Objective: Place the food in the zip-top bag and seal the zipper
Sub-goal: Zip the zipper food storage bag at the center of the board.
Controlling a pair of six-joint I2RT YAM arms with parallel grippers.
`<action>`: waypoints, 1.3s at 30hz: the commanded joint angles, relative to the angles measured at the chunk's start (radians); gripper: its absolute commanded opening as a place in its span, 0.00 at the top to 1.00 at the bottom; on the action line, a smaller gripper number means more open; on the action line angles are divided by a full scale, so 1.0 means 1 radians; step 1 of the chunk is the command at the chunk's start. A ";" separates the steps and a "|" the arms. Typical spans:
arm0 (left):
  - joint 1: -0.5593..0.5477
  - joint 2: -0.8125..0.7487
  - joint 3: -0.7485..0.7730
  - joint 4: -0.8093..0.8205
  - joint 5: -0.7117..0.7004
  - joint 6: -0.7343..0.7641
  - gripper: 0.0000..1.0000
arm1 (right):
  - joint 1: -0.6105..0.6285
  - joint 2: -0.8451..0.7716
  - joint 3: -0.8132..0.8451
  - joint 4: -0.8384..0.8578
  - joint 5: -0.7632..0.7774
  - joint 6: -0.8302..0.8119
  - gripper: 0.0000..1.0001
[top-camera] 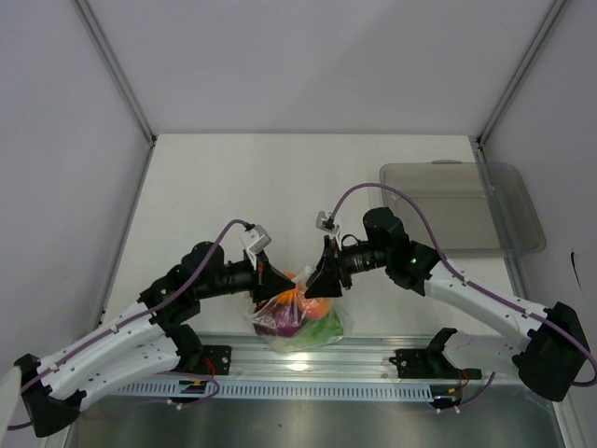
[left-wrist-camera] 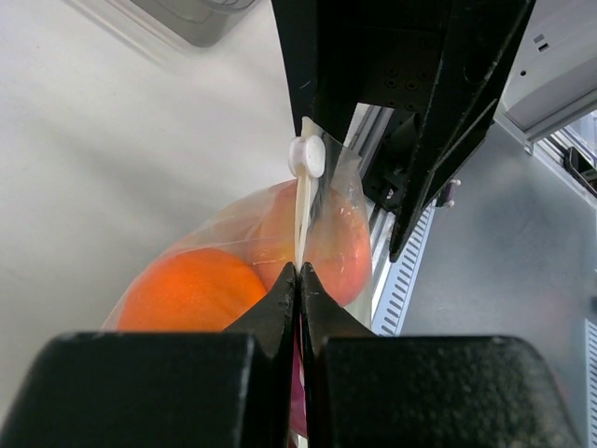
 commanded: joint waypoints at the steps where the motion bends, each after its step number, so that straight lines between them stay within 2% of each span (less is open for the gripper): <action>1: -0.002 -0.013 0.018 0.063 0.026 -0.019 0.99 | -0.002 0.007 0.005 0.121 0.022 0.030 0.53; 10: -0.002 -0.036 -0.002 0.069 0.025 -0.022 0.99 | -0.002 0.018 -0.051 0.215 0.051 0.076 0.60; 13: -0.002 -0.039 -0.003 0.069 0.025 -0.021 0.99 | -0.001 0.022 -0.062 0.226 0.049 0.078 0.66; 14: -0.002 -0.042 -0.006 0.071 0.025 -0.021 0.99 | -0.001 0.024 -0.064 0.227 0.054 0.082 0.70; 15: -0.002 -0.042 -0.009 0.074 0.022 -0.019 1.00 | -0.001 0.025 -0.065 0.229 0.060 0.083 0.79; 16: 0.000 -0.042 -0.009 0.072 0.023 -0.018 1.00 | -0.001 0.027 -0.064 0.230 0.061 0.084 1.00; 20: 0.001 -0.038 -0.009 0.065 0.011 -0.018 0.98 | -0.001 0.022 -0.074 0.265 0.058 0.107 1.00; 21: 0.003 -0.035 -0.003 0.065 0.006 -0.019 0.81 | -0.001 0.013 -0.078 0.273 0.058 0.107 1.00; 22: 0.004 -0.033 0.003 0.063 0.006 -0.021 0.71 | -0.001 0.012 -0.079 0.270 0.055 0.104 1.00; 24: 0.012 -0.022 0.015 0.069 0.006 -0.031 0.52 | -0.001 0.004 -0.079 0.259 0.054 0.087 1.00; 25: 0.015 -0.016 0.038 0.071 0.011 -0.036 0.48 | -0.001 0.002 -0.078 0.255 0.052 0.084 1.00; 27: 0.026 0.014 0.055 0.078 0.031 -0.045 0.44 | 0.001 -0.001 -0.076 0.249 0.045 0.076 1.00; 30: 0.026 0.051 0.101 0.097 0.054 -0.047 0.44 | 0.004 -0.011 -0.076 0.247 0.052 0.069 1.00; 39: 0.027 0.125 0.117 0.167 0.080 -0.068 0.46 | 0.008 -0.018 -0.074 0.232 0.069 0.076 1.00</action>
